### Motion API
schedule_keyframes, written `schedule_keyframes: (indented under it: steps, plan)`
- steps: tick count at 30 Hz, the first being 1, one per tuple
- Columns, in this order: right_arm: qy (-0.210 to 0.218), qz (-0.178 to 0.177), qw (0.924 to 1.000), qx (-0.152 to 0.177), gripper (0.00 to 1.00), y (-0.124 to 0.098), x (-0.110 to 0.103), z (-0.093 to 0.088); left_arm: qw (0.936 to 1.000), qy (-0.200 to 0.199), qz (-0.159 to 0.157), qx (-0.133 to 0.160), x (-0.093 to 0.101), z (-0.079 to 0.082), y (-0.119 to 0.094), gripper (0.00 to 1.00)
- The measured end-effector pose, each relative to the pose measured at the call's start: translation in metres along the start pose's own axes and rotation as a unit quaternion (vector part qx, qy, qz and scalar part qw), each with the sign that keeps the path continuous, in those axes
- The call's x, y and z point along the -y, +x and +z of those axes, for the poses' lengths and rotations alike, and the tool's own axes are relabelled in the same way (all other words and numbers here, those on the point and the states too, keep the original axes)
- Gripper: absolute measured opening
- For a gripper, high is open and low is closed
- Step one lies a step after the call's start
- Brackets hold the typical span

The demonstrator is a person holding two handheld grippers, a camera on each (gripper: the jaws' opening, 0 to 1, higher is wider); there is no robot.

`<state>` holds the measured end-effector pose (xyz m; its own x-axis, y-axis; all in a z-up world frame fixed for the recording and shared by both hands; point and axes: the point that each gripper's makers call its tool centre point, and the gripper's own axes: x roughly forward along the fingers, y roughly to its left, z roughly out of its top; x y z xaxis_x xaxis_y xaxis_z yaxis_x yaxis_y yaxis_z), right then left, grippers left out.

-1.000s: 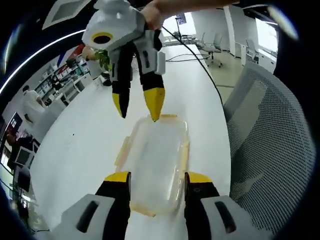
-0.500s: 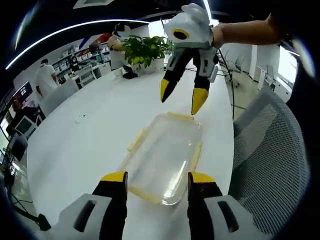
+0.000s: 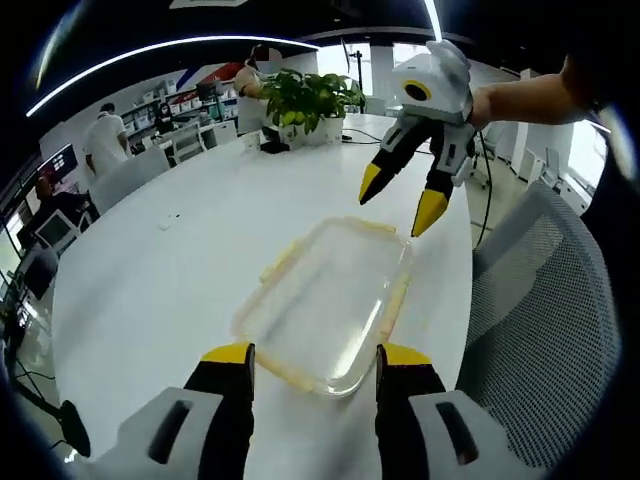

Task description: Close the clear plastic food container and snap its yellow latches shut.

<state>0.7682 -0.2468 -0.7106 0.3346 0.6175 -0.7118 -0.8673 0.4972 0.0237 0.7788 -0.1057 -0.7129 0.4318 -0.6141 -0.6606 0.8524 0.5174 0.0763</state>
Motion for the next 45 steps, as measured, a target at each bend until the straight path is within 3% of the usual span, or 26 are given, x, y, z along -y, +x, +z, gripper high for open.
schedule_keyframes:
  steps: [12, 17, 23, 45]
  plan:
    - [0.015, -0.019, 0.9997, 0.008, 0.43, 0.014, -0.010, -0.005, 0.9993, -0.029, 0.021, 0.009, -0.009, -0.003, -0.001, 0.45]
    - [0.029, -0.031, 0.9990, 0.014, 0.43, 0.016, -0.007, -0.005, 0.9977, -0.066, 0.008, 0.012, -0.010, -0.007, 0.002, 0.45]
    - [0.030, -0.035, 0.9989, 0.014, 0.44, 0.019, -0.005, -0.005, 0.9978, -0.065, -0.007, 0.009, -0.006, -0.005, 0.004, 0.42]
    - [0.041, -0.054, 0.9976, 0.017, 0.44, 0.030, 0.034, 0.009, 0.9977, -0.067, -0.005, 0.006, -0.039, 0.012, 0.027, 0.41]
